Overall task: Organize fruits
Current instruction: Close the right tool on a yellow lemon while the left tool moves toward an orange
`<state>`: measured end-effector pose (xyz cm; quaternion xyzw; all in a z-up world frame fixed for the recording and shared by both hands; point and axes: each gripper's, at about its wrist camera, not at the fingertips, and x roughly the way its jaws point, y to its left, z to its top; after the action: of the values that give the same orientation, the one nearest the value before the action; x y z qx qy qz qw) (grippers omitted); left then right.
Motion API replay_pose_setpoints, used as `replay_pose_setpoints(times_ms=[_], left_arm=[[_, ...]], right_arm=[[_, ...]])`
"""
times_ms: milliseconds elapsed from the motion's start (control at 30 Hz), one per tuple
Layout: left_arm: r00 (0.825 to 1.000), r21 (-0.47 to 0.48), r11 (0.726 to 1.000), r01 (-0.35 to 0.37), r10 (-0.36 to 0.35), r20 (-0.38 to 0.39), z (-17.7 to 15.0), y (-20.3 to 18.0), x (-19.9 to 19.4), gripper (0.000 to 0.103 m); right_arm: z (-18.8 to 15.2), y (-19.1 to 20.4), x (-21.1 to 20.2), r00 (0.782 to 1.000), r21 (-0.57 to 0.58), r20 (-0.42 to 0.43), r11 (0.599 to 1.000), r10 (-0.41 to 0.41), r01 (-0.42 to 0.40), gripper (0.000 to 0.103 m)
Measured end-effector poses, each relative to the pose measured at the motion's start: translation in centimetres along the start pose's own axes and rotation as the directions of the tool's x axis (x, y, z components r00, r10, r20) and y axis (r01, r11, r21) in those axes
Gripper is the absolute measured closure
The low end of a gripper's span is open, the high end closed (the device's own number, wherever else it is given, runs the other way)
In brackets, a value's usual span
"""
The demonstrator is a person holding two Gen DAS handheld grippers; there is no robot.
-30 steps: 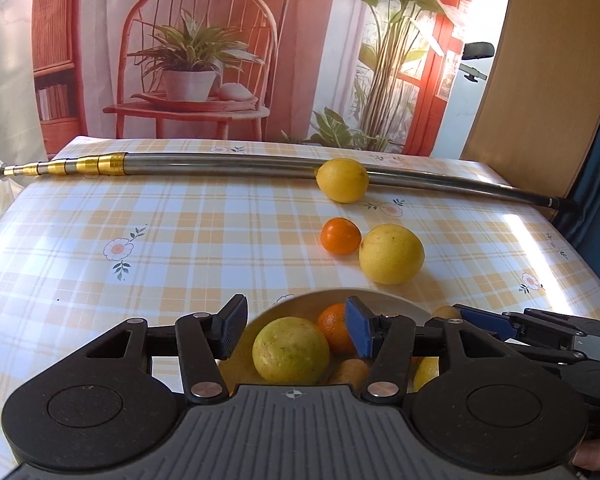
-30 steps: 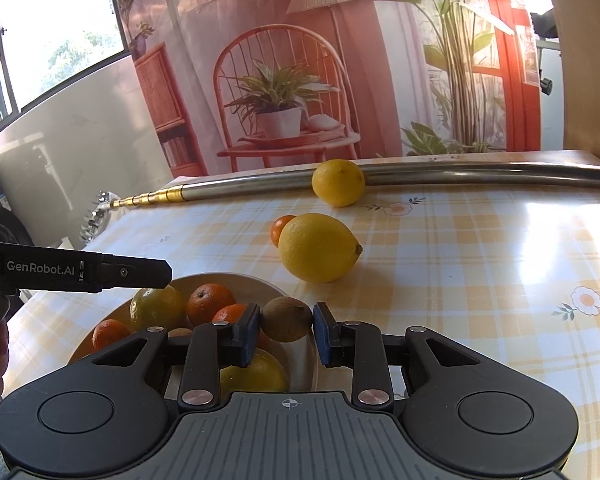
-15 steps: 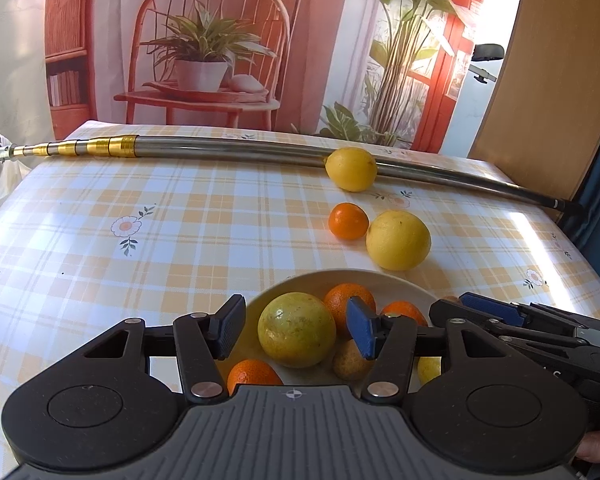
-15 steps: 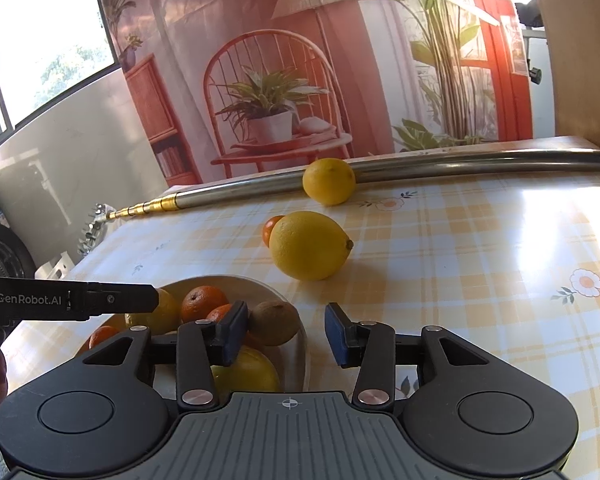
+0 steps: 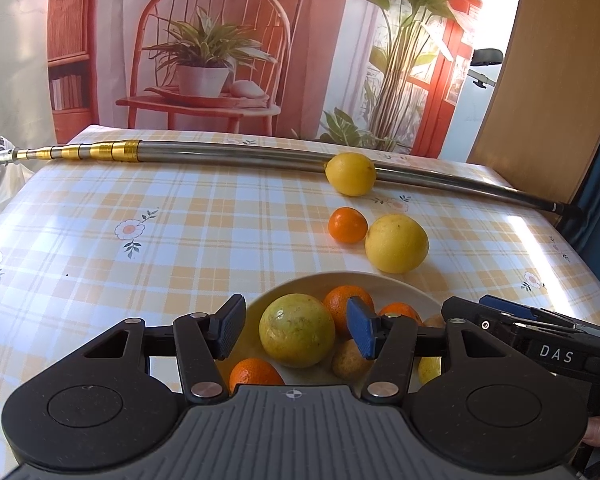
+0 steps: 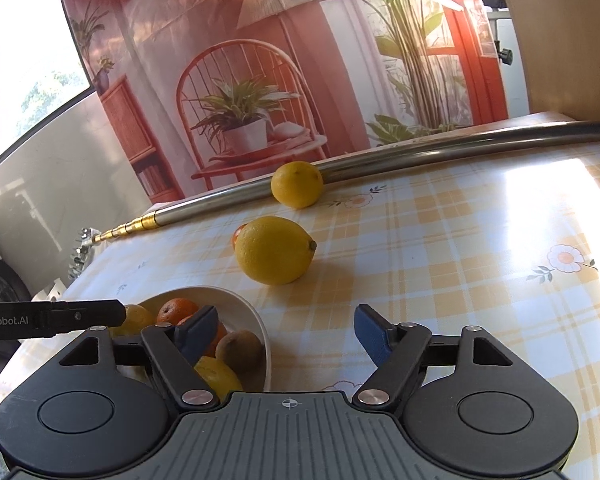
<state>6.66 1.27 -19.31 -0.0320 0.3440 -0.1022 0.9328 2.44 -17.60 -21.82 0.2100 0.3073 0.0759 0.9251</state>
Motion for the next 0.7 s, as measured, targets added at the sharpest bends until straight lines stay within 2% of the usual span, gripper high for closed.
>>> replay_pose_setpoints(times_ms=[133, 300, 467, 700], left_arm=[[1.000, -0.002, 1.000, 0.000, 0.000, 0.000, 0.0, 0.0, -0.1, 0.045], [1.000, -0.003, 1.000, 0.006, -0.006, 0.004, 0.4, 0.2, -0.2, 0.045], [1.000, -0.017, 1.000, 0.008, -0.008, 0.026, 2.1, 1.3, -0.7, 0.045], [0.997, 0.011, 1.000, -0.029, 0.029, 0.071, 4.9, 3.3, -1.8, 0.041]], right_arm=[[0.2, -2.0, 0.0, 1.000, 0.123, 0.003, 0.992, -0.002, 0.002, 0.027], [0.1, -4.7, 0.1, 1.000, 0.268, 0.022, 0.963, 0.011, -0.016, 0.027], [0.4, -4.3, 0.4, 1.000, 0.239, 0.005, 0.971, -0.017, 0.016, 0.026], [2.1, -3.4, 0.6, 0.999, 0.179, -0.002, 0.983, -0.039, 0.039, 0.024]])
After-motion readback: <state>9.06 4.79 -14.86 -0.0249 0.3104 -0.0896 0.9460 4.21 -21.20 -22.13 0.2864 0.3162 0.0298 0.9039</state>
